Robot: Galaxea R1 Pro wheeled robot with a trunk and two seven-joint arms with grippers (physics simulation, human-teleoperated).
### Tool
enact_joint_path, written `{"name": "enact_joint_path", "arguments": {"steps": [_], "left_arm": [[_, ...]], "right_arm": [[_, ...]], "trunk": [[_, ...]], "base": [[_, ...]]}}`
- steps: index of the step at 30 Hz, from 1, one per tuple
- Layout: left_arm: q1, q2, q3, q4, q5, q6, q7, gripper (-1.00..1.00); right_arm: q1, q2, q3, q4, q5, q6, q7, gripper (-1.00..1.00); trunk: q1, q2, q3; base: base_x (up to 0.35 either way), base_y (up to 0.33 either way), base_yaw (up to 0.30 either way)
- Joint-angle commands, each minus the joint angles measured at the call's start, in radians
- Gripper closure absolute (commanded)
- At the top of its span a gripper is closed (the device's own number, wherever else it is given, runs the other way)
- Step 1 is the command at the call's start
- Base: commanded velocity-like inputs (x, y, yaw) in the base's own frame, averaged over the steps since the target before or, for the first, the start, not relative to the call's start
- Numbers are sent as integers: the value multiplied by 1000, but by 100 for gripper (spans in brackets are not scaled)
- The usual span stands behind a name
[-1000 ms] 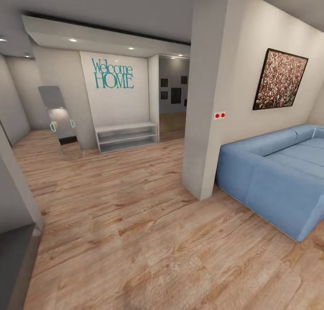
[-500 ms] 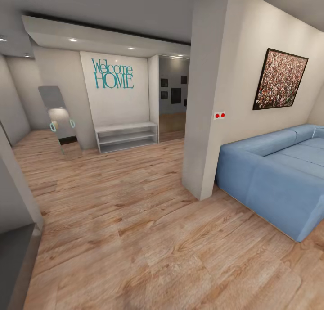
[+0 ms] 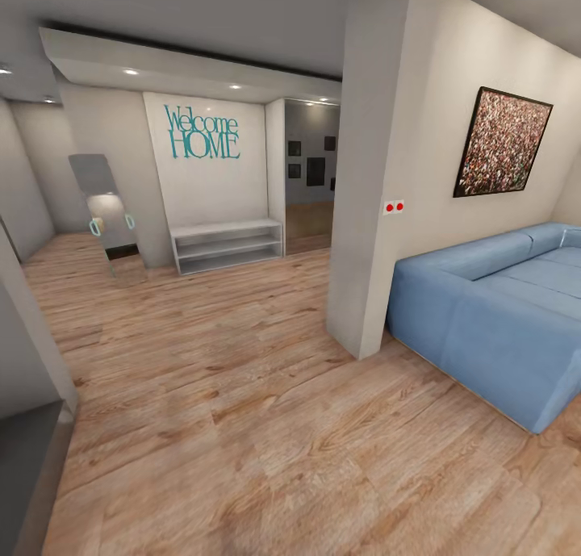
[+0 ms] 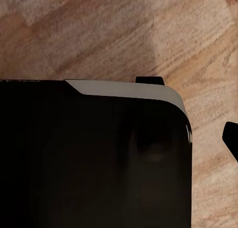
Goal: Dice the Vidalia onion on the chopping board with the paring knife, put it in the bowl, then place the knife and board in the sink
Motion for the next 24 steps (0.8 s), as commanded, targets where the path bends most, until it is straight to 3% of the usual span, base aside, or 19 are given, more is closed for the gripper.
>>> {"name": "enact_joint_path", "arguments": {"steps": [1, 7, 16, 24], "left_arm": [[0, 0, 0, -1, 0, 0, 0, -100], [0, 1, 1, -34, 0, 0, 0, -100], [0, 24, 2, -177, 0, 0, 0, -100], [0, 47, 3, -341, 0, 0, 1, -100]], "right_arm": [[0, 0, 0, 0, -1, -3, 0, -100], [0, 0, 0, 0, -1, -3, 0, -100], [0, 3, -3, -11, -3, -9, 0, -100], [0, -6, -2, -185, -2, -41, -1, -100]], "trunk": [[0, 0, -1], [0, 0, -1], [0, 0, -1], [0, 0, -1]], "base": [[0, 0, 0], [0, 0, 0], [0, 0, 0], [0, 0, 0]]}}
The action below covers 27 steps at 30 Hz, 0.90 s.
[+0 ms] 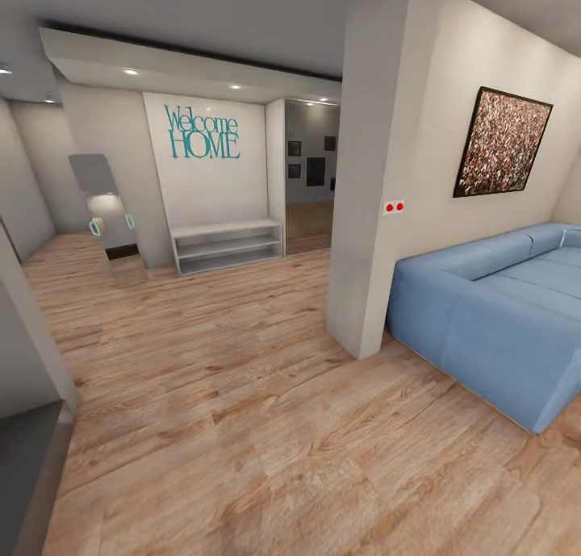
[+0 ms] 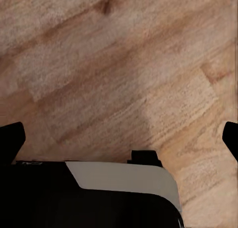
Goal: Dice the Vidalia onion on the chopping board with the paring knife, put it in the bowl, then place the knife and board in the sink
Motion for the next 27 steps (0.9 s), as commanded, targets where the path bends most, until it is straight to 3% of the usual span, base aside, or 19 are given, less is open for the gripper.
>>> {"name": "enact_joint_path", "arguments": {"steps": [1, 11, 16, 27], "left_arm": [[1, 1, 1, -26, 0, 0, 0, -100], [-1, 3, 2, -184, 0, 0, 2, -100], [-1, 21, 2, -183, 2, -3, 3, -100], [-1, 22, 5, -160, 3, -5, 3, -100]], "right_arm": [[0, -4, 0, -37, 1, -4, -1, -100], [0, -51, -1, -340, 3, -23, -9, -100], [0, -60, -1, -350, 0, -142, -11, -100], [0, -59, -1, -329, -2, -156, -11, -100]], "trunk": [[0, 0, -1], [0, 0, -1], [0, 0, -1], [0, 0, 2]], "base": [[0, 0, 0], [0, 0, 0], [0, 0, 0], [0, 0, -136]]}}
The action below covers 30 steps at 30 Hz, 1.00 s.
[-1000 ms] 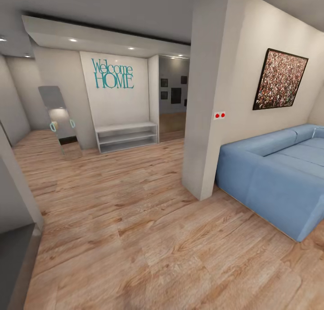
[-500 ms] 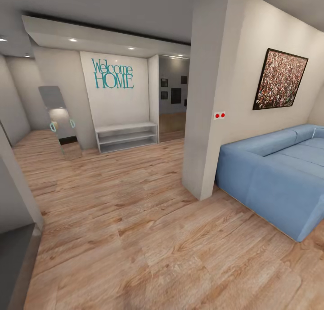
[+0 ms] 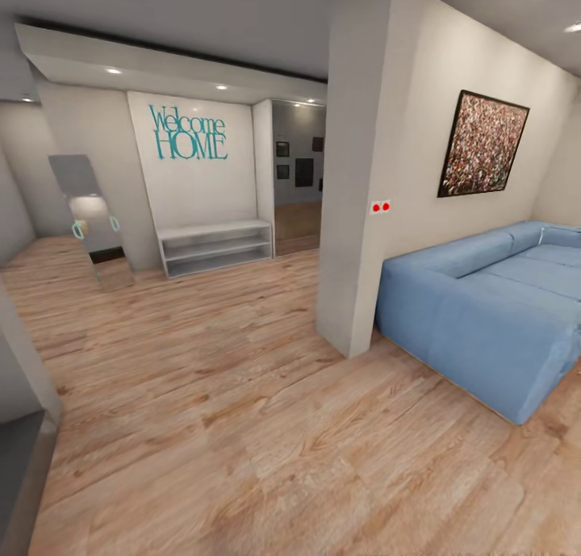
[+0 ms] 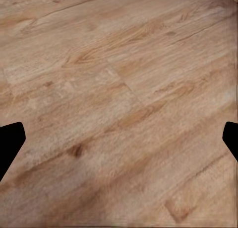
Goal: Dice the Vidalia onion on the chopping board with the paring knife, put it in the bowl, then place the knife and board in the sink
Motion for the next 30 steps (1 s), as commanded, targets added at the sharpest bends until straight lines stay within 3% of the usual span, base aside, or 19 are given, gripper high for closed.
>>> {"name": "enact_joint_path", "arguments": {"steps": [1, 30], "left_arm": [[0, -1, 1, 2, 1, -1, 0, -100], [0, 0, 1, 22, 1, -4, 0, -100]], "right_arm": [[0, 0, 0, 0, 0, -2, -1, -100], [0, 1, 1, 7, 0, -3, 0, -100]], "trunk": [[0, 0, 0], [0, 0, 18]], "base": [[0, 0, -225], [0, 0, -206]]}}
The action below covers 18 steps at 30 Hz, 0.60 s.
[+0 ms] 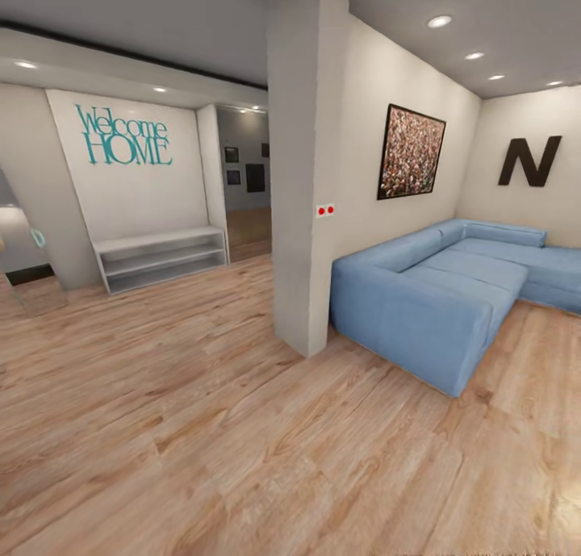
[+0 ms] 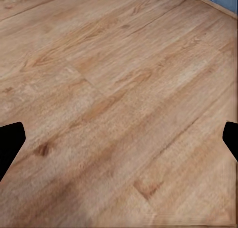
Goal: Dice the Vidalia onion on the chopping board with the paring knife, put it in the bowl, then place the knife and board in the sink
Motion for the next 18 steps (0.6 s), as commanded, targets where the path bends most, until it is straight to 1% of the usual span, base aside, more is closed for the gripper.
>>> {"name": "enact_joint_path", "arguments": {"steps": [1, 4, 14, 18], "left_arm": [[0, 1, 1, -1, 1, -1, 0, -100], [0, 8, 1, -3, 1, -1, 0, -100], [0, 9, 1, -3, 1, -1, 1, -100], [0, 9, 1, -3, 1, -2, 1, -100]], "right_arm": [[0, 0, 0, 1, 0, -2, -1, -100], [0, 1, 0, 5, 0, -2, -1, -100], [0, 1, 0, 7, 0, -2, -1, -100], [0, 1, 0, 7, 0, -2, -1, -100]], "trunk": [[0, 0, 0], [0, 0, 2], [0, 0, 9], [0, 0, 11]], "base": [[0, 0, -214], [0, 0, -214], [0, 0, -216], [0, 0, -255]]}}
